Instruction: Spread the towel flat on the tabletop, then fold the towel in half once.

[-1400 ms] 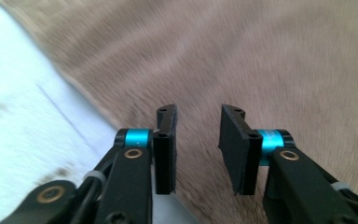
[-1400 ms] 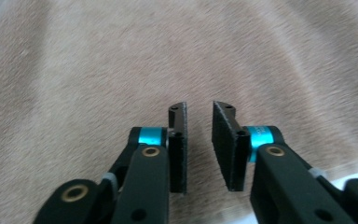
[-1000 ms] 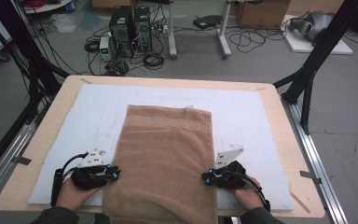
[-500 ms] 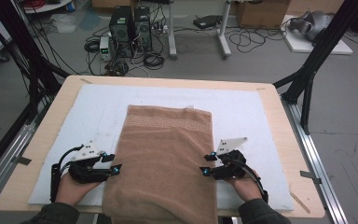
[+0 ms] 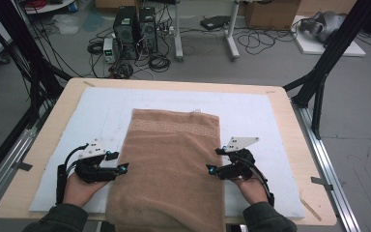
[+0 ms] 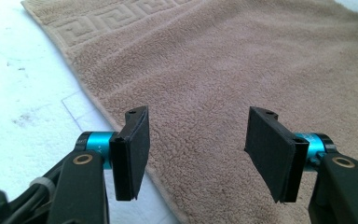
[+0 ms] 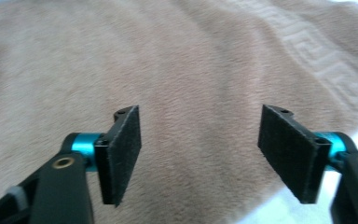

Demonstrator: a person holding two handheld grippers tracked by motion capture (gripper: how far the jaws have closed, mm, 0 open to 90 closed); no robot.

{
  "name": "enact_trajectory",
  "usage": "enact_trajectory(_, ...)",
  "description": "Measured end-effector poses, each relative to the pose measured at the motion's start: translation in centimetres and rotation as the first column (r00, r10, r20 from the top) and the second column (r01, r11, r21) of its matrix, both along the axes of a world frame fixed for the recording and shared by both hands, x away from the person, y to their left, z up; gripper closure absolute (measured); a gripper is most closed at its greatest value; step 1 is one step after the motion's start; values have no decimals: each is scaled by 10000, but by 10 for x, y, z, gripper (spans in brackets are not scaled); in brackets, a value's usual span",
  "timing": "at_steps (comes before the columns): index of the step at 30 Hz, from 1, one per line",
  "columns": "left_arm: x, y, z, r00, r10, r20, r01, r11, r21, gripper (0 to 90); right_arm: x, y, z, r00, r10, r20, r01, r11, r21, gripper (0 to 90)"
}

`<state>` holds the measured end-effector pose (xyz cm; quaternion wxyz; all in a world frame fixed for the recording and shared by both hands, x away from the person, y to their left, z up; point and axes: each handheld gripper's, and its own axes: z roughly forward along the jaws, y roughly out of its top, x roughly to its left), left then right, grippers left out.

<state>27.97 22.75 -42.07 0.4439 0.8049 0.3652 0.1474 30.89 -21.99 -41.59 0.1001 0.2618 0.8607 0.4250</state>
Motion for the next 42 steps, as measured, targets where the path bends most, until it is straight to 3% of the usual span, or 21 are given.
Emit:
enact_trajectory(4,1,1,1,10000,24,19,-24,10000,-94,401,1,-1,1,9997,-225,44,224,9997,109,237)
enact_trajectory(12,4,1,1,9998,179,2,-179,9998,-113,397,1,3,-3,9999,-128,-108,128,9999,-6,236)
enact_trajectory(17,14,-3,12,9998,139,118,-137,9999,-94,397,7,3,1,9998,-68,-174,67,9999,-93,239)
enact_trajectory(25,50,-8,42,9982,257,535,-263,9996,96,398,43,0,27,9996,-274,25,275,9990,-345,242)
enact_trajectory(29,71,-7,49,9971,555,516,-559,9984,72,401,68,-2,39,9989,-466,9,466,9977,-500,255)
enact_trajectory(32,88,-5,42,9975,678,195,-675,9976,-167,472,87,-5,41,9971,-765,5,763,9952,-616,284)
enact_trajectory(34,100,-6,33,9961,862,-186,-857,9961,222,470,96,-7,36,9955,-931,-181,918,9937,-650,290)
enact_trajectory(35,105,-6,28,9959,847,-324,-841,9963,199,471,99,-8,33,9948,-1006,-176,990,9921,-766,297)
enact_trajectory(38,115,-12,13,9945,978,-373,-948,9927,752,501,108,-9,22,9910,-1318,-230,1288,9864,-1022,320)
enact_trajectory(40,117,-17,7,9903,1378,-196,-1342,9829,1257,497,113,-8,14,9900,-1389,-241,1353,9841,-1151,339)
enact_trajectory(42,121,-21,1,9874,1564,-253,-1523,9810,1199,498,118,-7,7,9880,-1507,-329,1463,9831,-1098,343)
